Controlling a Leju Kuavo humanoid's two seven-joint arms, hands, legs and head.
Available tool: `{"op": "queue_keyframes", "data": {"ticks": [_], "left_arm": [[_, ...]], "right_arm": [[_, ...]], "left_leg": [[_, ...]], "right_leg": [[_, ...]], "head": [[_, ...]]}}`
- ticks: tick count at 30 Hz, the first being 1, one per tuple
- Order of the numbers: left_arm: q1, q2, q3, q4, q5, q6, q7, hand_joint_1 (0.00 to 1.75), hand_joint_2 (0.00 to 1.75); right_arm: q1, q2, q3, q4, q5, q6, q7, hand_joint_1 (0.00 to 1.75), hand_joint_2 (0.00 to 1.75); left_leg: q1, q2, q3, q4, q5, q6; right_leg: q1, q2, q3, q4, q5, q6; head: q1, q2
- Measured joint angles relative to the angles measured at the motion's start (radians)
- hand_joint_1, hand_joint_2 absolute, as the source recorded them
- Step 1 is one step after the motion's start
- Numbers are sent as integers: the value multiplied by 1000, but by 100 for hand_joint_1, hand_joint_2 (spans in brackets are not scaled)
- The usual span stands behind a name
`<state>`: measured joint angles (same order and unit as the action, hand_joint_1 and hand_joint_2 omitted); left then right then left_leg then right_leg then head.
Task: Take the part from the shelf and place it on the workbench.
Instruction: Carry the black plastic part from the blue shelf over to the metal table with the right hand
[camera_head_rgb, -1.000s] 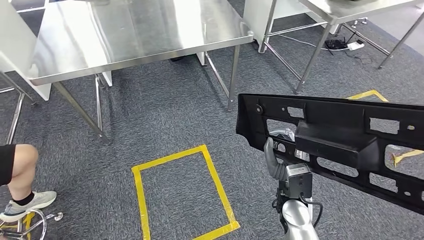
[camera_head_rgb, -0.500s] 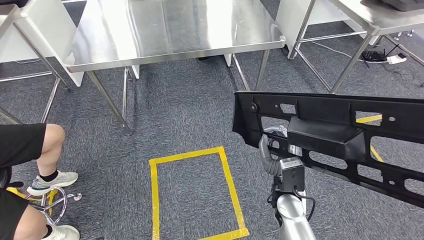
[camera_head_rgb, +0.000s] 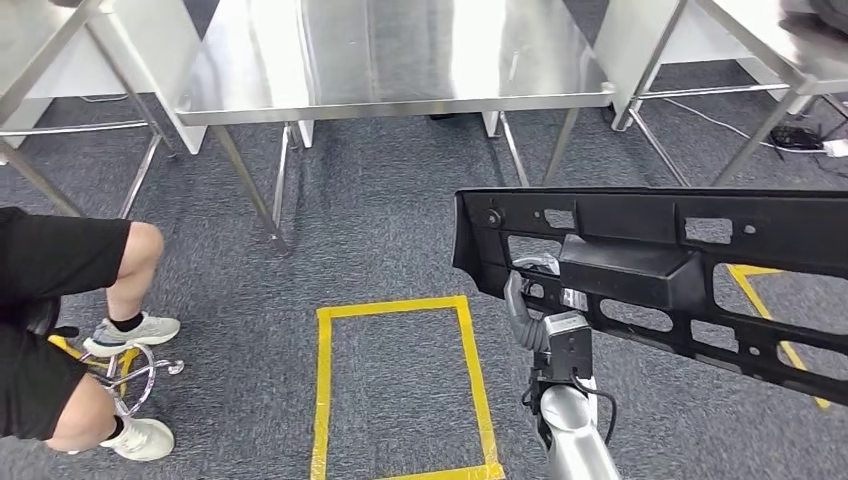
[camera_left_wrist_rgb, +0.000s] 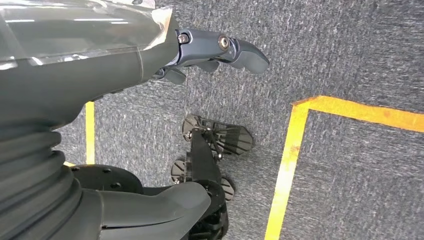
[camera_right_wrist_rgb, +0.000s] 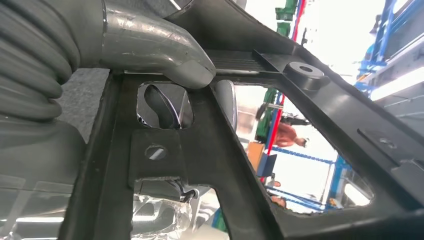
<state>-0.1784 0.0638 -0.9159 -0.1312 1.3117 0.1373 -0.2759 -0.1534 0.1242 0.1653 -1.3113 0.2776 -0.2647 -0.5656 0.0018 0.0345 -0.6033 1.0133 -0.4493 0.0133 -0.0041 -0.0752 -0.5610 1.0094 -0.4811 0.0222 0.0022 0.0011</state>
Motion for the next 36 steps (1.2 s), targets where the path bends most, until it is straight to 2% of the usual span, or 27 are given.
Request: {"op": "queue_keyframes", "data": {"ticks": [4,8,14,36], "left_arm": [[1,2,0,0,0,-2,1,0,175],[1,4,-1,0,-4,-5,2,0,175],[0,4,-6,0,-6,0,3,0,175],[-2,4,-30,0,7,21,11,0,175]], "right_arm": [[-2,0,5,6,-8,-14,-14,175,175],[-2,5,9,6,-10,-21,-10,175,175],[-1,7,9,-1,-8,-21,2,175,175],[27,3,9,-31,-12,-29,1,175,175]], "left_leg": [[-5,-8,2,-5,6,6],[-11,-9,0,-5,5,12],[-13,-8,-1,-4,3,15],[-5,-6,0,-4,4,15]], "right_leg": [[3,-6,1,-8,-1,-10],[0,-5,8,-14,5,0],[-2,-5,7,-16,8,6],[4,-3,7,-15,8,6]], "head": [[4,0],[3,0],[3,0],[3,0]]}}
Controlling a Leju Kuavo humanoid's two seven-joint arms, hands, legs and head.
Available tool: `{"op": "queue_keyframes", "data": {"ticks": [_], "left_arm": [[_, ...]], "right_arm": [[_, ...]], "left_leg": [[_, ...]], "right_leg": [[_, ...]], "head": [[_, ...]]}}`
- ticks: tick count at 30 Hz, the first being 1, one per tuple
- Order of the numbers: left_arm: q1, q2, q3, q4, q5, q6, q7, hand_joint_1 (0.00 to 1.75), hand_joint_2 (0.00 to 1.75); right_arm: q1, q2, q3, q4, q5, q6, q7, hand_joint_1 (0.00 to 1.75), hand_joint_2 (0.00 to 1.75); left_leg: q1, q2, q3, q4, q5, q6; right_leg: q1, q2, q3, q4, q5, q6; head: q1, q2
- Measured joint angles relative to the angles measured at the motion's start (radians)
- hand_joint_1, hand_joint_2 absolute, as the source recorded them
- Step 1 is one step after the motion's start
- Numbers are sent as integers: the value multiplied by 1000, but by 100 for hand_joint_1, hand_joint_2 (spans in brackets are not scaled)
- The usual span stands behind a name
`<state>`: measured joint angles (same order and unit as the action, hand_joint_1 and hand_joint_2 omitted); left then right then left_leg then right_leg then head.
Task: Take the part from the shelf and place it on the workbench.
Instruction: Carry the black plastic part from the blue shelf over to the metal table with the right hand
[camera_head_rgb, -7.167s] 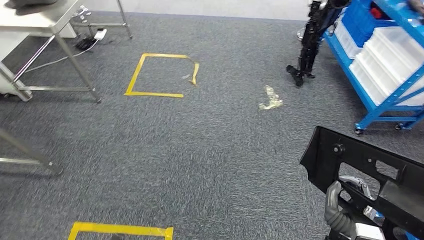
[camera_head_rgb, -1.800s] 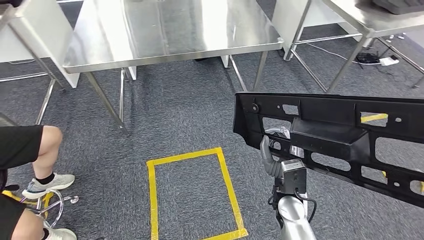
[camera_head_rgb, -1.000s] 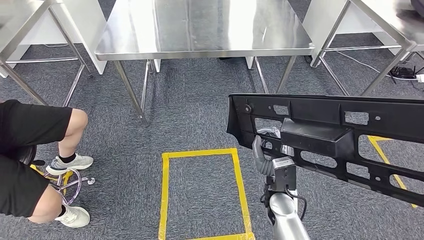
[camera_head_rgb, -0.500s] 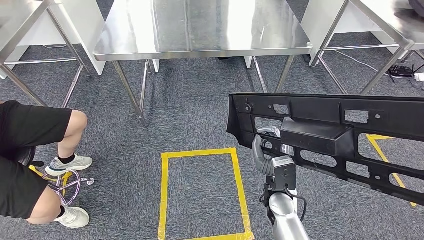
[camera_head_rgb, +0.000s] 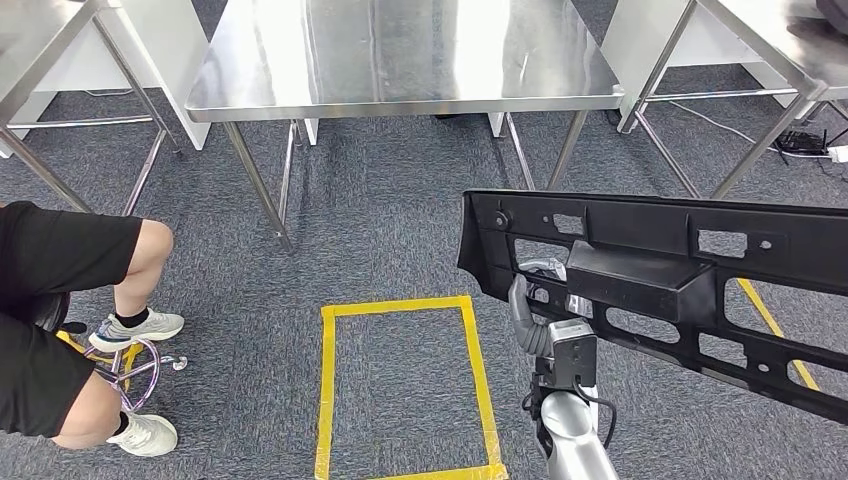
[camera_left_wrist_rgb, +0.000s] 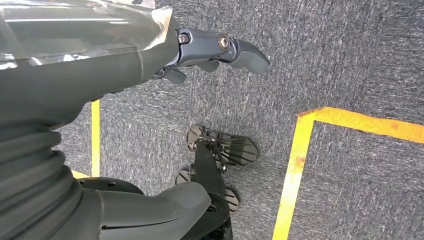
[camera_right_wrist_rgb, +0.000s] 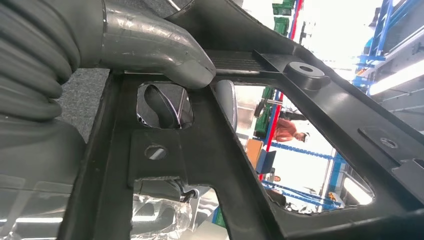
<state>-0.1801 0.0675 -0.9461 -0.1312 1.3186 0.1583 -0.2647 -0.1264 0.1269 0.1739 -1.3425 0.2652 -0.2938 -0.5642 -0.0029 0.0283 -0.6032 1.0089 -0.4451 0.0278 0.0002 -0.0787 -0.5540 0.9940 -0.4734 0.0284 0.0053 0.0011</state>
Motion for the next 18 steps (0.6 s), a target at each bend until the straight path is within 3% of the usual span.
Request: {"op": "queue_keyframes", "data": {"ticks": [18], "left_arm": [[4,0,-2,0,11,2,-7,0,175]], "right_arm": [[2,-4,-1,-30,17,25,19,175,175]], "left_leg": [[-1,0,0,1,0,0]], "right_leg": [[0,0,0,0,0,0]], "head": [[0,0]]}}
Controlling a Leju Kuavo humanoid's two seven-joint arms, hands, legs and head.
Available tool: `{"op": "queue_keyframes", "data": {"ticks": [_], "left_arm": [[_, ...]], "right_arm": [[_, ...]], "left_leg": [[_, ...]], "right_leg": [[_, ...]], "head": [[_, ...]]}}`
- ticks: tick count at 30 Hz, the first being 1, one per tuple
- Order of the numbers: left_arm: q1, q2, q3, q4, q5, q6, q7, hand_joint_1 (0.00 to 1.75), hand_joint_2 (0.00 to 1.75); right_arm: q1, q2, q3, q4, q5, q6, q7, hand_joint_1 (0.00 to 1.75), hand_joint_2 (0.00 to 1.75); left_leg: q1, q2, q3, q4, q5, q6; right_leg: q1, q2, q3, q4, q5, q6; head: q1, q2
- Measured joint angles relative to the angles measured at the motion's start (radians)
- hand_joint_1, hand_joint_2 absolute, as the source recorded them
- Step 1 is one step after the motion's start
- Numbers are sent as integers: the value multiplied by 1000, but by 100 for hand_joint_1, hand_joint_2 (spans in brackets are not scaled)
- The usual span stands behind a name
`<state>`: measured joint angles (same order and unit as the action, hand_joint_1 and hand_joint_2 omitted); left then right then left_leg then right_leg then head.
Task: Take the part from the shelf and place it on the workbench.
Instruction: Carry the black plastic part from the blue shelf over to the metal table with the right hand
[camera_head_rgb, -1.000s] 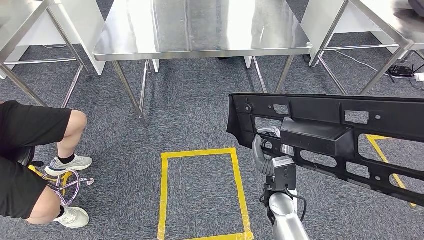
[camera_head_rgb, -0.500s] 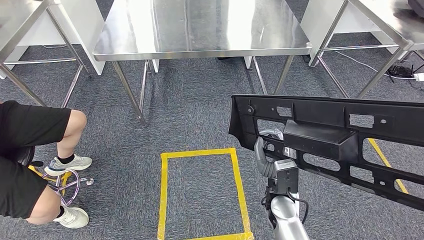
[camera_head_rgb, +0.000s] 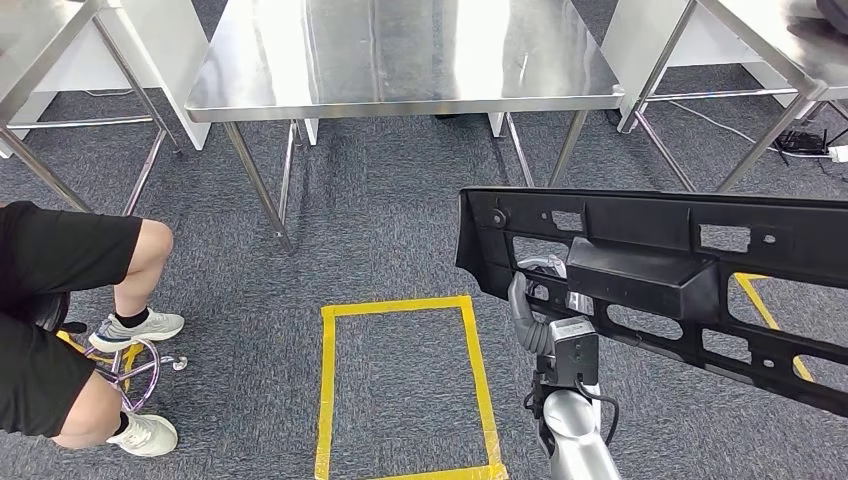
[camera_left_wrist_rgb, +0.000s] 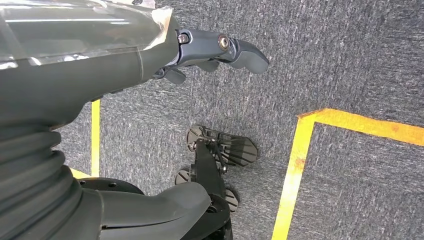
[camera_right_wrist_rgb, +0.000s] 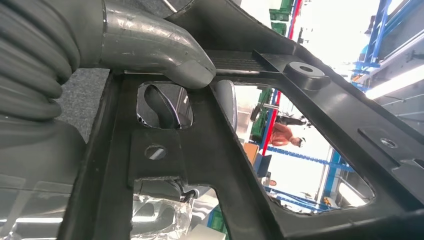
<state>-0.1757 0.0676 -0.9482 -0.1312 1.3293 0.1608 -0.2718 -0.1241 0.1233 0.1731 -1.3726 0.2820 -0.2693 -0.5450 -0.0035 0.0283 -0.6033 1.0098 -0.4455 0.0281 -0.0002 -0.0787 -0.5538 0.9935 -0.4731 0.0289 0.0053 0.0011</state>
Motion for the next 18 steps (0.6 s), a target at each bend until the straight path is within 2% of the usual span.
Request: {"op": "queue_keyframes", "data": {"ticks": [5,7,9,11,14,15,16,18], "left_arm": [[0,2,-13,0,0,2,-5,0,175],[-1,4,-18,0,0,4,-5,0,175],[-2,5,-22,0,-1,6,-4,0,175],[-5,4,-24,0,-2,7,-4,0,175],[-6,4,-24,0,-3,7,-4,0,175],[-8,5,-24,0,-3,7,-4,0,175],[-11,4,-26,0,-4,6,-4,0,175],[-15,4,-30,0,-4,5,-4,0,175]], "right_arm": [[8,2,-1,-25,16,0,17,175,175],[10,5,-2,-39,21,0,20,175,175],[14,8,-5,-52,24,0,21,175,175],[16,8,-7,-59,25,0,22,175,175],[16,8,-8,-60,25,0,22,175,175],[20,8,-10,-61,26,0,22,175,175],[27,7,-13,-64,26,0,23,175,175],[41,5,-20,-71,26,0,25,175,175]], "left_leg": [[-4,0,-3,3,-4,5],[-4,-3,-1,-2,-3,12],[3,-7,8,-15,3,20],[8,-8,15,-22,6,26],[9,-8,15,-22,6,26],[9,-13,15,-22,6,26],[11,-21,16,-21,5,24],[16,-41,19,-13,-4,7]], "right_leg": [[-8,-1,0,-2,2,6],[-9,-3,0,-1,0,11],[-10,19,-10,23,-15,15],[-12,46,-23,56,-34,12],[-11,52,-30,70,-41,10],[-12,58,-61,134,-65,9],[-15,64,-80,164,-70,16],[-26,76,-74,137,-48,36]], "head": [[0,0],[-1,0],[-1,0],[-1,0],[-1,0],[0,0],[0,0],[2,0]]}}
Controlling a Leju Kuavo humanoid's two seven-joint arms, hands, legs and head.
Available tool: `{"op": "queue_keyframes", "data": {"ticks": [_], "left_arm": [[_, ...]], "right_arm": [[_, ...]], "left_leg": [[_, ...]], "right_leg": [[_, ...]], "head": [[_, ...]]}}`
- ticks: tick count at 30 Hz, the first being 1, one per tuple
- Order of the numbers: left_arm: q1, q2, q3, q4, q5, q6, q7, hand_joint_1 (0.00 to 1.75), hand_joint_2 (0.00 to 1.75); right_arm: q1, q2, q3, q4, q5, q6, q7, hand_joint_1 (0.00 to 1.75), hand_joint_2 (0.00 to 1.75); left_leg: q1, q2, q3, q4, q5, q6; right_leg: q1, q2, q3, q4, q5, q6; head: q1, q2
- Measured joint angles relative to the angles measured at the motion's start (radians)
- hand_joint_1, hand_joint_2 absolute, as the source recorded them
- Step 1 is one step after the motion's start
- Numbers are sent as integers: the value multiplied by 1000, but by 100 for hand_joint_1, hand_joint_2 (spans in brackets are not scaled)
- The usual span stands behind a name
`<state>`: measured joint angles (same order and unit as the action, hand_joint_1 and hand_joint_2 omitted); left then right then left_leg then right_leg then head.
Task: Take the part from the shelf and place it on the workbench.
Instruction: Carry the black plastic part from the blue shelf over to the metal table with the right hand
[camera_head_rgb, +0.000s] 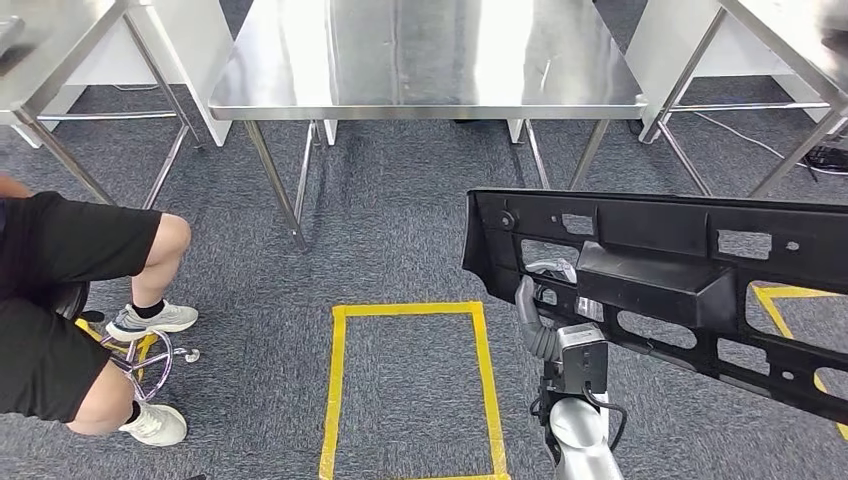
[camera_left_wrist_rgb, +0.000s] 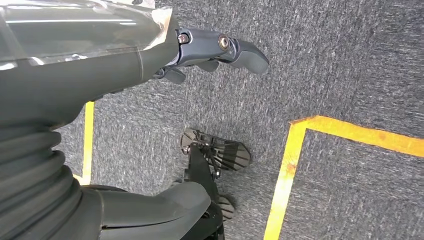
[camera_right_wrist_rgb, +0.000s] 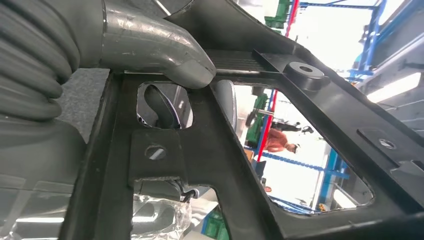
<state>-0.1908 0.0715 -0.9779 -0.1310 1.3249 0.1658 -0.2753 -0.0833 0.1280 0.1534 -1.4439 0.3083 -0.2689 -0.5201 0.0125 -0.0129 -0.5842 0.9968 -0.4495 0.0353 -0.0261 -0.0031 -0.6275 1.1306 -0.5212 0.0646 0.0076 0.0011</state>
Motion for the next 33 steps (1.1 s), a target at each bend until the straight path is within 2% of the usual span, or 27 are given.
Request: {"op": "queue_keyframes", "data": {"ticks": [1,2,4,6,8,10,11,12,13,14,15,16,17,19,21,22,23,25,26,27,28,30,31,32,33], "left_arm": [[0,1,-2,0,0,0,0,0,175],[0,2,-3,0,0,0,1,0,175],[0,3,-5,0,-1,1,2,0,175],[-1,3,-8,0,0,1,3,0,175],[-2,3,-10,0,1,1,4,0,175],[0,3,-11,0,7,2,7,0,175],[2,3,-11,0,11,2,8,0,175],[4,3,-11,0,15,2,8,0,175],[5,3,-11,0,17,2,8,0,175],[5,4,-11,1,19,2,8,0,175],[5,5,-11,1,19,2,8,0,175],[4,6,-11,0,19,2,8,0,175],[3,6,-11,0,20,2,7,0,175],[3,7,-11,0,20,3,7,0,175],[4,7,-11,0,20,3,6,0,175],[4,8,-11,0,21,3,5,0,175],[4,8,-11,0,23,4,4,0,175],[4,8,-11,0,30,4,0,0,175],[5,7,-11,0,33,4,-1,0,175],[6,6,-11,0,36,4,-2,0,175],[7,5,-11,1,38,4,-4,0,175],[10,3,-11,1,41,4,-5,0,175],[10,3,-11,1,41,4,-6,0,175],[11,3,-11,1,41,4,-7,0,175],[13,3,-11,1,42,4,-7,0,175]], "right_arm": [[3,-1,-2,-3,0,0,1,175,175],[5,0,-3,-5,1,0,1,175,175],[7,0,-6,-8,1,0,2,175,175],[7,1,-9,-12,1,0,2,175,175],[7,3,-11,-15,2,0,2,175,175],[7,4,-13,-13,4,2,2,175,175],[7,5,-13,-10,5,4,0,175,175],[7,6,-13,-6,6,6,-1,175,175],[6,7,-13,-2,6,8,-3,175,175],[5,9,-13,1,6,9,-4,175,175],[3,11,-13,3,6,10,-5,175,175],[0,13,-13,5,6,11,-5,175,175],[-2,14,-13,7,7,11,-6,175,175],[-6,16,-13,10,7,11,-7,175,175],[-9,19,-13,12,9,12,-7,175,175],[-12,20,-12,13,9,12,-8,175,175],[-15,20,-12,14,9,13,-9,175,175],[-20,19,-12,23,10,17,-11,175,175],[-21,19,-12,29,10,19,-13,175,175],[-22,18,-12,35,10,20,-15,175,175],[-25,17,-12,40,10,20,-16,175,175],[-34,17,-12,48,10,21,-18,175,175],[-40,17,-12,51,10,21,-19,175,175],[-45,18,-12,54,10,21,-19,175,175],[-48,18,-12,58,10,21,-20,175,175]], "left_leg": [[1,-6,1,4,-5,-11],[1,-9,2,7,-7,-19],[2,-9,2,5,-8,-28],[7,-5,-7,24,-23,-37],[9,3,-54,118,-70,-43],[9,6,-128,256,-121,-45],[9,6,-153,296,-127,-44],[8,6,-159,297,-112,-41],[8,6,-145,256,-79,-36],[6,7,-115,187,-38,-29],[4,9,-82,119,-9,-22],[0,12,-55,65,8,-17],[-5,13,-40,36,11,-14],[-13,12,-33,23,3,-11],[-10,12,-20,4,8,-3],[-7,11,-10,-9,12,2],[-4,12,0,-21,14,7],[-4,10,9,-28,11,12],[-4,8,12,-28,8,13],[-5,6,14,-27,5,13],[-6,2,18,-26,2,12],[-7,-4,29,-24,-7,7],[-8,-6,32,-22,-12,3],[-10,-8,34,-20,-16,-2],[-11,-8,34,-20,-18,-6]], "right_leg": [[-4,1,34,-74,33,7],[-4,3,55,-115,47,3],[-1,5,57,-115,46,-16],[-3,5,61,-116,45,-32],[-4,4,66,-117,42,-46],[1,2,68,-117,37,-54],[4,2,70,-117,35,-57],[7,2,73,-117,33,-60],[9,2,78,-117,30,-61],[10,3,83,-117,27,-62],[12,3,87,-117,23,-61],[15,3,89,-117,20,-58],[17,2,88,-117,18,-54],[17,0,87,-119,15,-43],[17,-2,88,-119,8,-32],[18,-1,76,-92,-4,-30],[18,0,51,-43,-22,-31],[13,2,-25,94,-62,-33],[11,3,-55,137,-70,-30],[10,3,-67,144,-64,-24],[10,3,-61,113,-41,-16],[11,3,-3,-29,30,-4],[12,3,27,-92,56,-5],[14,3,46,-132,71,-10],[17,3,53,-145,74,-18]], "head": [[-1,0],[-1,0],[-3,0],[-3,0],[-3,0],[-4,0],[-4,0],[-4,0],[-4,0],[-4,0],[-3,0],[-3,0],[-3,0],[-3,0],[-3,0],[-4,0],[-3,0],[0,0],[1,0],[1,0],[1,0],[1,0],[1,0],[1,0],[0,0]]}}
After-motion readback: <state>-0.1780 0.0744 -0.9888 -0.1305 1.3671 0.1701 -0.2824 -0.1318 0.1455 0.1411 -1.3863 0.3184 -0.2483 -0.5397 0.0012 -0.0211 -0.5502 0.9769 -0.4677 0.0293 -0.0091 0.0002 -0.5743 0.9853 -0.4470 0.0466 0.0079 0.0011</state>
